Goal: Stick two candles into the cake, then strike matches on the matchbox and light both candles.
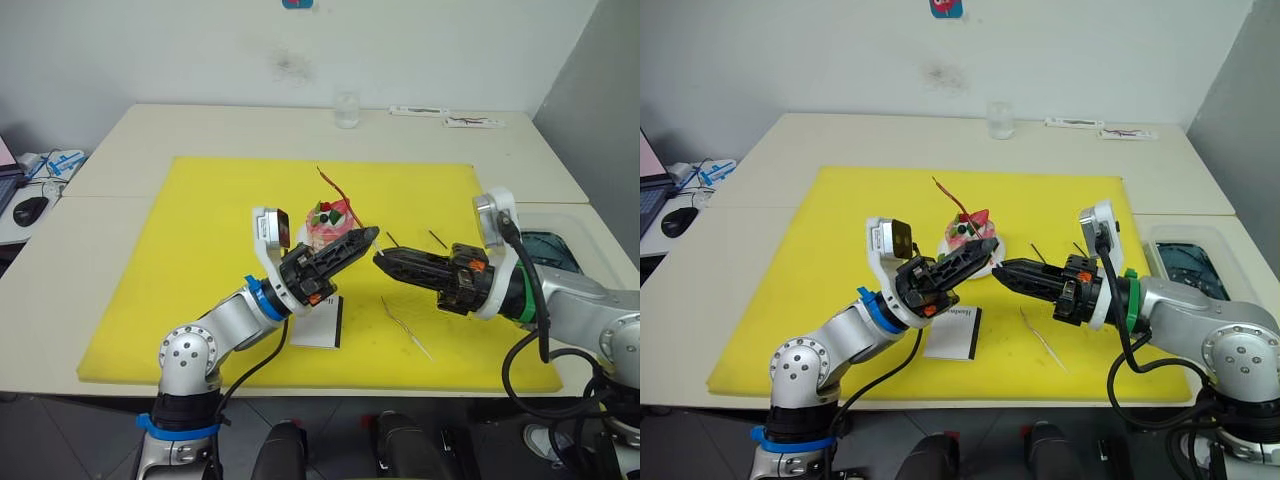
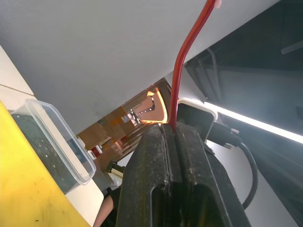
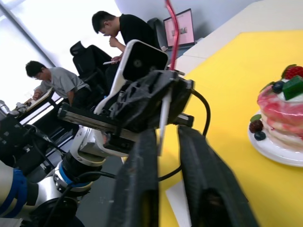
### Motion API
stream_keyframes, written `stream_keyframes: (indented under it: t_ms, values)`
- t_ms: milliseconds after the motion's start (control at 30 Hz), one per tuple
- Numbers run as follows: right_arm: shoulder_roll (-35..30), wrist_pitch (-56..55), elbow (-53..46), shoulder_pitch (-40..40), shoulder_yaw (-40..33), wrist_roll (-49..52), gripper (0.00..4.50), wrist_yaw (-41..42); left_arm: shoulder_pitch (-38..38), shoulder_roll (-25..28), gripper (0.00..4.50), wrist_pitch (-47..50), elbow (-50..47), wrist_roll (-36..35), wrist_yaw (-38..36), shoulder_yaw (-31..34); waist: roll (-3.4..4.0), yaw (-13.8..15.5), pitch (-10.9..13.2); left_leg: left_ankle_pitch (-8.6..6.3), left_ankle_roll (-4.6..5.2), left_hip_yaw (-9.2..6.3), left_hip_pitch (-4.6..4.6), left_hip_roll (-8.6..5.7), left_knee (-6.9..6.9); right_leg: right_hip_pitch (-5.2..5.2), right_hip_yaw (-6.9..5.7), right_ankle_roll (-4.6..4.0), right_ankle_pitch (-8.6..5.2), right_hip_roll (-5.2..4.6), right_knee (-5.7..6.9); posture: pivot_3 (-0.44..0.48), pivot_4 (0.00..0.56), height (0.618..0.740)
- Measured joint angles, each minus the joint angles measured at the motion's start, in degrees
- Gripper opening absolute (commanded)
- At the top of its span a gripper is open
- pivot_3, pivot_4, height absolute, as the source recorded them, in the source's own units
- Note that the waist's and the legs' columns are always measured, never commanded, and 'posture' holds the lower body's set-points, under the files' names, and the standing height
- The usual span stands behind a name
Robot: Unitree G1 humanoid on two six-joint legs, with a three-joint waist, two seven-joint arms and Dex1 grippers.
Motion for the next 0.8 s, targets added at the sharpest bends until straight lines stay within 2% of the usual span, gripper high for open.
stream_keyframes:
  t_ms: [167, 333, 400, 567, 667, 800]
  values:
    - [-3.58, -0.14, 0.20, 1.14, -0.01, -3.98, 3.40, 2.00, -0.70, 2.75, 0.00, -0.73, -0.90, 3.20, -0.57, 0.55, -0.01, 0.01, 0.01, 0.00, 0.00, 0.00, -0.02, 0.00, -0.02, -0.03, -0.01, -0.01, -0.01, 0.00, -0.02, 0.000, 0.150, 0.740]
    - [-11.56, -2.88, -2.72, 4.28, 0.03, -16.16, 3.40, 10.47, -3.03, 11.23, 0.00, -1.80, -4.97, 10.18, -1.45, 3.96, -0.01, -0.06, 0.02, -0.01, -0.01, 0.03, -0.02, 0.00, -0.09, -0.09, 0.00, -0.04, -0.03, -0.01, -0.05, 0.000, 0.150, 0.740]
    - [-12.84, -5.20, -3.83, 4.42, 0.63, -20.66, 3.40, 13.21, -3.48, 14.54, 0.00, -2.59, -5.25, 12.75, -2.37, 5.59, -0.01, -0.11, 0.02, -0.01, -0.01, 0.03, 0.00, 0.01, -0.11, -0.10, -0.01, -0.05, -0.04, -0.01, -0.04, 0.000, 0.150, 0.740]
    - [-14.75, -12.84, -4.73, 2.21, 5.69, -33.33, 3.40, 19.94, -6.09, 25.09, 0.00, -8.33, -1.11, 29.34, -7.73, 8.08, -0.02, -0.06, 0.05, -0.01, -0.02, 0.05, 0.01, 0.01, -0.11, -0.13, -0.03, -0.05, -0.04, -0.03, -0.07, 0.000, 0.150, 0.740]
    - [-13.62, -14.32, -4.63, -1.10, 8.58, -36.81, 3.40, 22.08, -8.09, 26.25, 0.00, -13.23, 5.05, 38.96, -11.97, 7.74, -0.03, -0.04, 0.05, -0.01, -0.02, 0.07, -0.03, 0.01, -0.10, -0.13, -0.04, -0.05, -0.04, -0.05, -0.11, 0.000, 0.150, 0.740]
    - [-12.97, -14.47, -4.14, -4.35, 10.75, -39.37, 3.40, 23.69, -10.22, 25.69, 0.00, -16.26, 10.92, 45.89, -17.80, 4.88, -0.06, 0.11, 0.07, -0.02, -0.04, 0.06, -0.12, 0.01, -0.16, -0.16, -0.07, -0.08, -0.10, -0.07, -0.11, 0.000, 0.150, 0.740]
